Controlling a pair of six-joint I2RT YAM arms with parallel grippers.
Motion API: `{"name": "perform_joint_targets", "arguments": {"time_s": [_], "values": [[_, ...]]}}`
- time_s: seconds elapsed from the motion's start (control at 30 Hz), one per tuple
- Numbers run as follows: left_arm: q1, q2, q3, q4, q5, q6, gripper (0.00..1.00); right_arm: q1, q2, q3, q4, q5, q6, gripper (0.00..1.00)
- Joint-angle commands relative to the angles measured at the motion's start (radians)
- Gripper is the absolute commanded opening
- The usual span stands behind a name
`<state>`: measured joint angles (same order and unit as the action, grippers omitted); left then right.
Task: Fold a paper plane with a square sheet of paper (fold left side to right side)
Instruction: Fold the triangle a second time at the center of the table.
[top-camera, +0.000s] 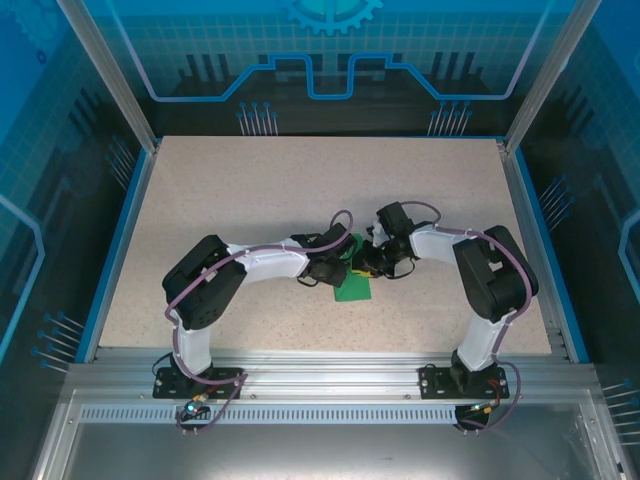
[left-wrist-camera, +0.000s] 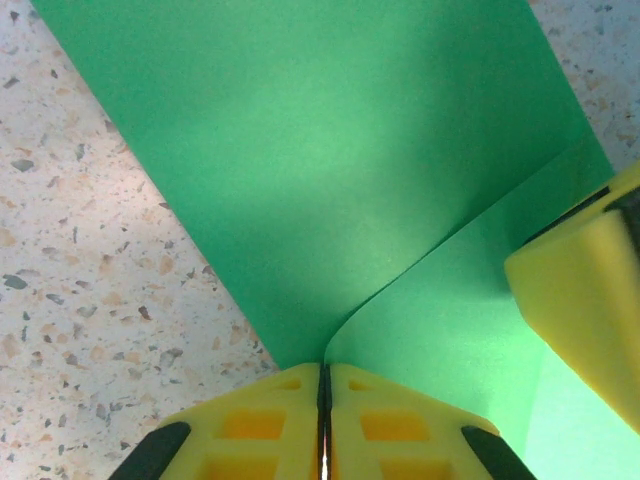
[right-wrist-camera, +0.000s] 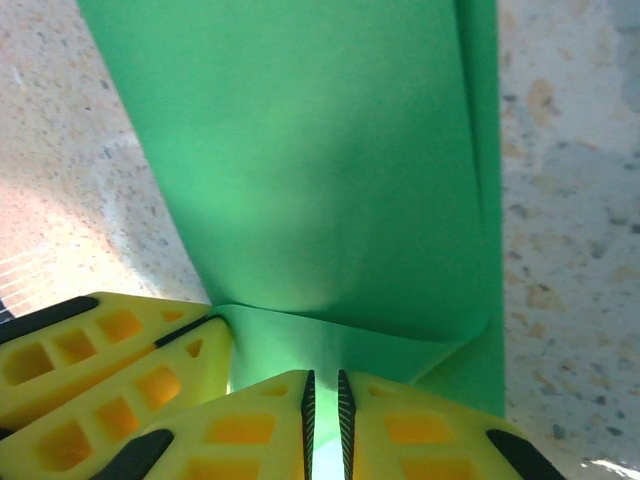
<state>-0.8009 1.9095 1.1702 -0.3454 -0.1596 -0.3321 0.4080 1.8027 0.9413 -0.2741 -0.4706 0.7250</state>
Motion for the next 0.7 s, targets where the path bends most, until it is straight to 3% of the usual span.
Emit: {"name": "perform_joint_targets", "arguments": {"time_s": [0.0, 0.33, 0.67], "values": [[0.008, 0.014, 0.017, -0.001, 0.008, 0.022, 0.11, 0.012, 0.022, 0.013, -0.052, 0.036, -0.031, 0.17], [0.008, 0.006, 0.022, -0.009, 0.003, 0.021, 0.12, 0.011, 0.044, 0.004, -0.092, 0.087, -0.053, 0.17], [0.011, -0.114, 0.033, -0.038, -0.005, 0.011, 0.26, -0.001, 0.071, -0.016, -0.106, 0.116, -0.052, 0.17]]}}
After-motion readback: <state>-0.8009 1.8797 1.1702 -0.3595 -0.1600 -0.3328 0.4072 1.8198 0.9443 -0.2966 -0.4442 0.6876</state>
